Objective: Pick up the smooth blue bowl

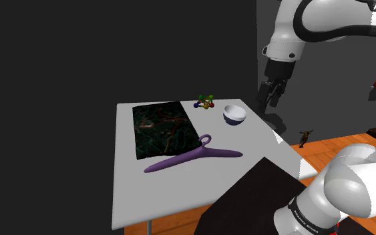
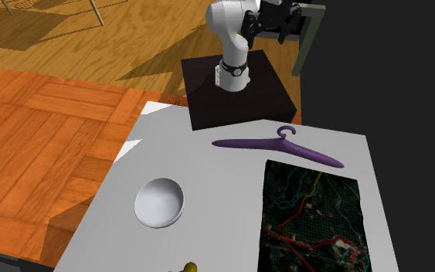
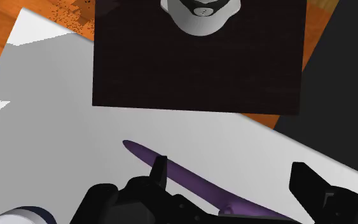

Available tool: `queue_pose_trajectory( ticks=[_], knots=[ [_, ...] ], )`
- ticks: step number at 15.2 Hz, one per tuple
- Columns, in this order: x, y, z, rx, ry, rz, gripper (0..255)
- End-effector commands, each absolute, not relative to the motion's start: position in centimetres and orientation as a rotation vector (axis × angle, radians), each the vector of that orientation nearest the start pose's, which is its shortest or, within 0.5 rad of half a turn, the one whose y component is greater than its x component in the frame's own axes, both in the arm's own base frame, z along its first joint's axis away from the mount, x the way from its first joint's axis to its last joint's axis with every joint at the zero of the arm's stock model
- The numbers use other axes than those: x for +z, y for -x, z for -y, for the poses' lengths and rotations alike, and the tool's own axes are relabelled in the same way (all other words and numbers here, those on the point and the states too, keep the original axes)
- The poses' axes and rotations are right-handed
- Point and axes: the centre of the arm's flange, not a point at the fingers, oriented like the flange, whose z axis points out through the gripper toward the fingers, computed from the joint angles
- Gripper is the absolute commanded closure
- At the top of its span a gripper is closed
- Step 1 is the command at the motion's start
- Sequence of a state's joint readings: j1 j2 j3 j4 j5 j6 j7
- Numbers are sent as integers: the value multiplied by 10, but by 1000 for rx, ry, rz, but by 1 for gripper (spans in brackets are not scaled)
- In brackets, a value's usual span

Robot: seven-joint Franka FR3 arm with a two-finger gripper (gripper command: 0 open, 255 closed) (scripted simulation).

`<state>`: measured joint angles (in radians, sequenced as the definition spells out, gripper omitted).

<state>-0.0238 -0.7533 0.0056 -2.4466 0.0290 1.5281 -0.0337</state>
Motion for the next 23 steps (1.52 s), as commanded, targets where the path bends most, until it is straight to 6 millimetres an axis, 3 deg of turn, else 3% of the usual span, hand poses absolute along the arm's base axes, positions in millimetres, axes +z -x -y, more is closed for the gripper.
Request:
queue_pose_trajectory(
  ticks=[1,23],
  knots=[
    [535,-304,2,256,3101,19,0],
    [360,-438,171,174,3177,166,0]
  ],
)
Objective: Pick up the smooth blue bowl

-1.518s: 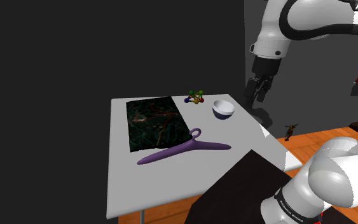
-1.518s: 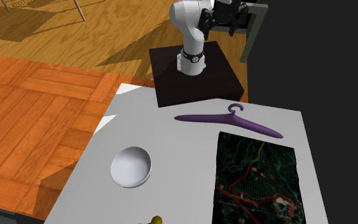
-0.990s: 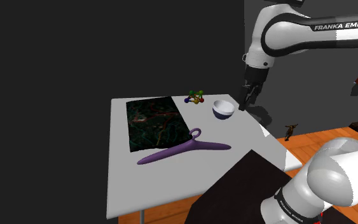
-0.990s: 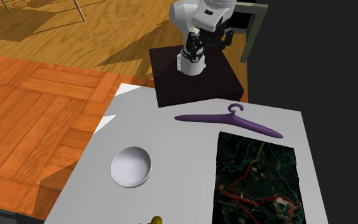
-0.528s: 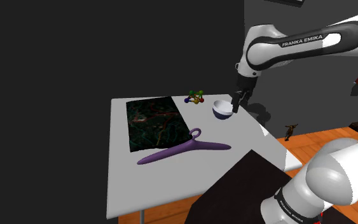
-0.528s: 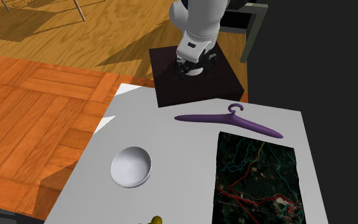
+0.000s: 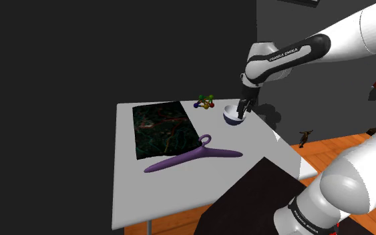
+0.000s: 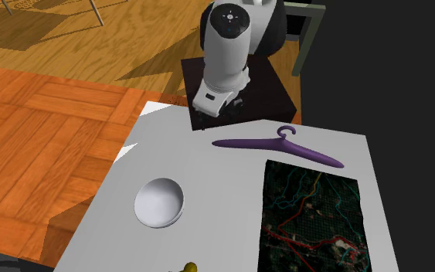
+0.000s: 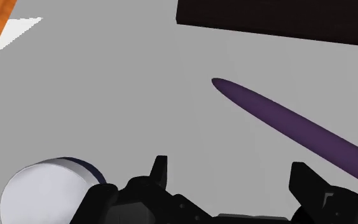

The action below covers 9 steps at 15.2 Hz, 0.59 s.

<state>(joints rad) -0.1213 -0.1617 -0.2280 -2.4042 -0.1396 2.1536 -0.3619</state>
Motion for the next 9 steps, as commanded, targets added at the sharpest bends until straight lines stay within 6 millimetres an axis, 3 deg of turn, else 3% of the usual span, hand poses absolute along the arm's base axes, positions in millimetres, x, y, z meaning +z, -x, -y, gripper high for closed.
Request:
queue_pose_trajectory(
  ticks=[1,9],
  knots=[
    [353,-445,179,170,3181,173,0],
    [294,-500,240,139,3206,228,0]
  ],
)
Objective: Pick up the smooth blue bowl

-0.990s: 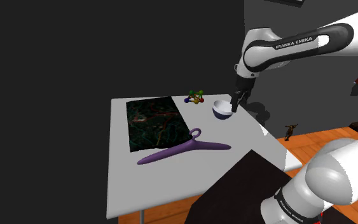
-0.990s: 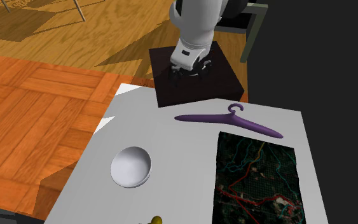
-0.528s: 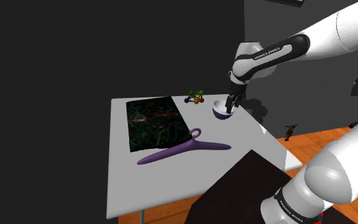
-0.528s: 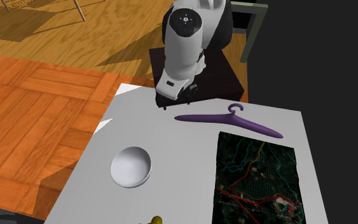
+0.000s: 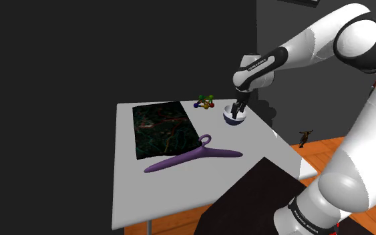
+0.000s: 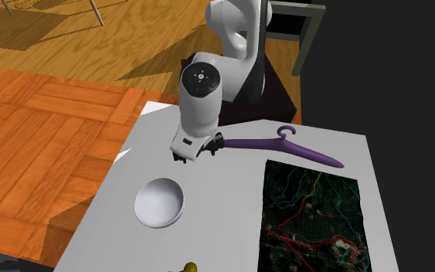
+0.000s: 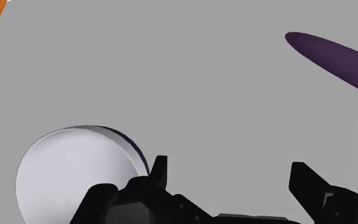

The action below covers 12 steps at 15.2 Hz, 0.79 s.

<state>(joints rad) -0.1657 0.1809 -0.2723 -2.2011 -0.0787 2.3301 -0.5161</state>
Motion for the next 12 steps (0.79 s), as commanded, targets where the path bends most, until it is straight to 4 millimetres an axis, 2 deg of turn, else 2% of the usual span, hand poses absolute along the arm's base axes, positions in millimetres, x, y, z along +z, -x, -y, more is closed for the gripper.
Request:
queue_pose_trajectory(
  ticks=[1,8,12],
  knots=[
    [287,-507,247,135,3209,235,0],
    [238,-559,300,107,3230,284,0],
    [221,-561,302,106,3230,286,0]
  ],
)
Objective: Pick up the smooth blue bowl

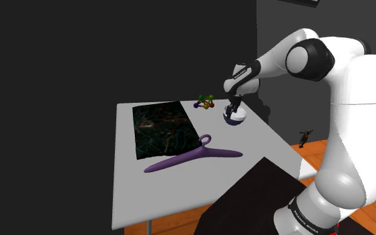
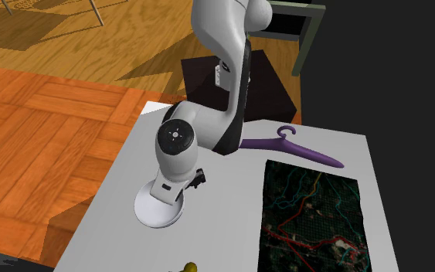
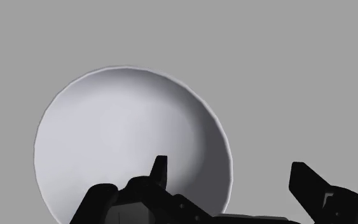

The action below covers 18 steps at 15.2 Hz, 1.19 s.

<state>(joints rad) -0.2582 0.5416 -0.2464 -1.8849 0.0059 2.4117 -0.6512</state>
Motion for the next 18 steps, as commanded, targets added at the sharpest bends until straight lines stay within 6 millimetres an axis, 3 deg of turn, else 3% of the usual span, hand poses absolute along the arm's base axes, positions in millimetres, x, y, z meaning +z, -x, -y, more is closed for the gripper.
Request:
queue_pose_trajectory(
  ticks=[1,4,6,7,16,18],
  knots=[
    [215,-561,302,106,3230,286,0],
    [196,-561,302,106,3230,286,0],
    [196,-561,302,106,3230,286,0],
    [197,-561,302,106,3230,286,255],
    [196,-561,302,106,3230,286,255],
    [207,-561,302,106,3230,286,255]
  ],
)
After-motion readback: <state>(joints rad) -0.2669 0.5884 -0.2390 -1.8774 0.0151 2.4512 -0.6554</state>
